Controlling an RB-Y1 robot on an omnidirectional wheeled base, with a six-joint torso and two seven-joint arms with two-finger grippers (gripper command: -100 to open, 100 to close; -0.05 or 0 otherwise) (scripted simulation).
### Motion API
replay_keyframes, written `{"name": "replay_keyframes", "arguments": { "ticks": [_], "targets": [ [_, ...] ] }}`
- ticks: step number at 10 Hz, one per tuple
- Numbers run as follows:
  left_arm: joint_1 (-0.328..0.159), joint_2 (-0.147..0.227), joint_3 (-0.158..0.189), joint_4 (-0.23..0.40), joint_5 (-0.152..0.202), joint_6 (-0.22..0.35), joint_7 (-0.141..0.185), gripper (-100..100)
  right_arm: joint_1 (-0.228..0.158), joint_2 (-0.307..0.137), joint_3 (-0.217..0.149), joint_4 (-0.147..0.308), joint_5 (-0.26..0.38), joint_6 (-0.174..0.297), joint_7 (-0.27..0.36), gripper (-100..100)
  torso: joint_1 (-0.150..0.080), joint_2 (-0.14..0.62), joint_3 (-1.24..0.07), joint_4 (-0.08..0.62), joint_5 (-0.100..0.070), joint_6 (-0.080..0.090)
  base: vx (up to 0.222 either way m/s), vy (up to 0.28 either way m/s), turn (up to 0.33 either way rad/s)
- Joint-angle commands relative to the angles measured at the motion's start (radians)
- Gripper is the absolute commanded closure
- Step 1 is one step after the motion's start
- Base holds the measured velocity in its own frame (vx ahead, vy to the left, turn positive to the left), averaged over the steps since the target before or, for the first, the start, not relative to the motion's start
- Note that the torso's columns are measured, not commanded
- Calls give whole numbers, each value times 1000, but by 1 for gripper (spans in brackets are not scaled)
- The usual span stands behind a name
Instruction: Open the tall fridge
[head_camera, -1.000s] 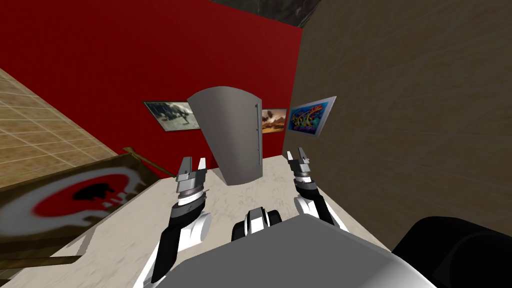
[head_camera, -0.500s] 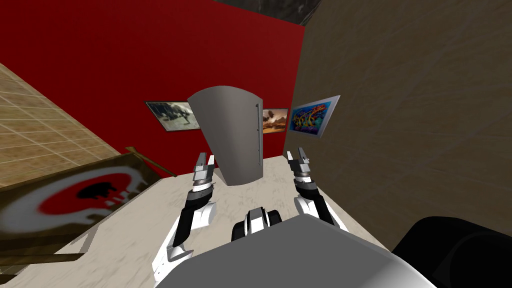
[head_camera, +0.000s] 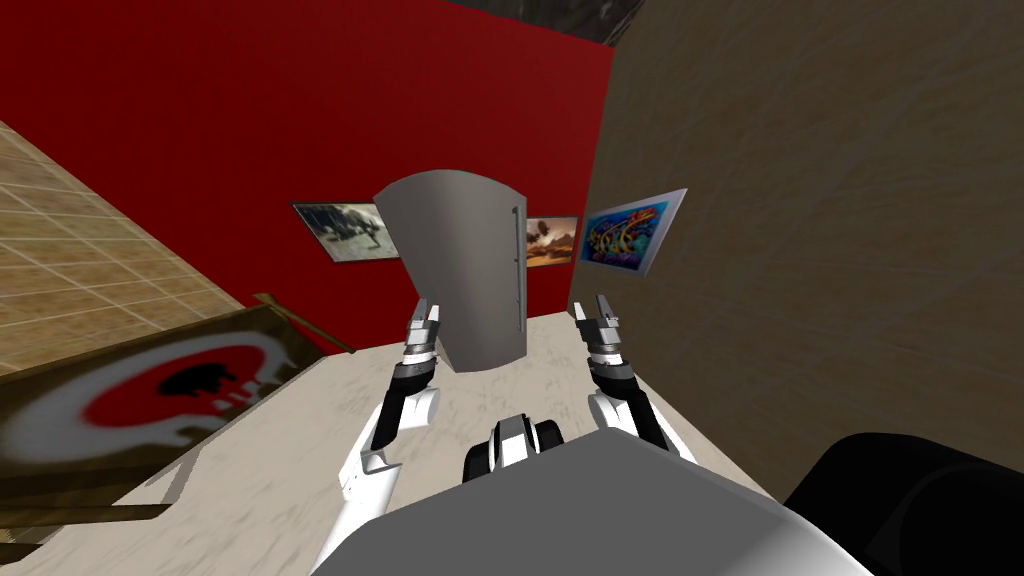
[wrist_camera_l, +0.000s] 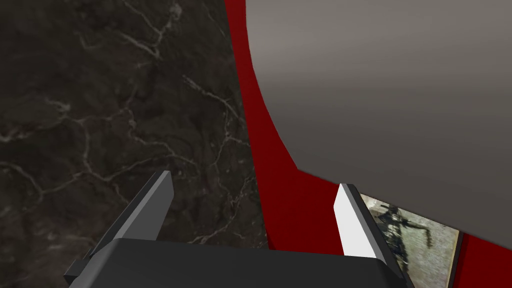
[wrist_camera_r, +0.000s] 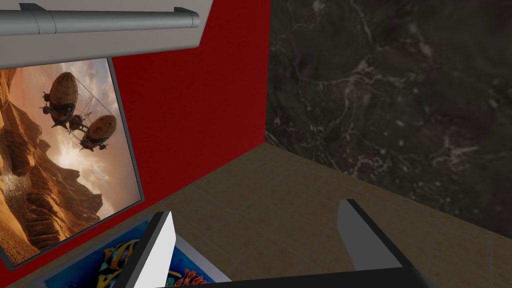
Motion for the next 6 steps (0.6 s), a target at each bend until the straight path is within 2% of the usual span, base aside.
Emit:
{"name": "replay_keyframes", "arguments": {
  "ticks": [1, 6],
  "targets": [
    [-65, 5, -6, 55, -4, 24, -6, -100, 0, 0, 0, 0, 0, 0, 0, 0, 0, 0, 0, 0, 0, 0, 27, -13, 12],
    [-217, 14, -19, 197, -13, 79, -20, -100, 0, 0, 0, 0, 0, 0, 0, 0, 0, 0, 0, 0, 0, 0, 27, -19, 19]
  ]
}}
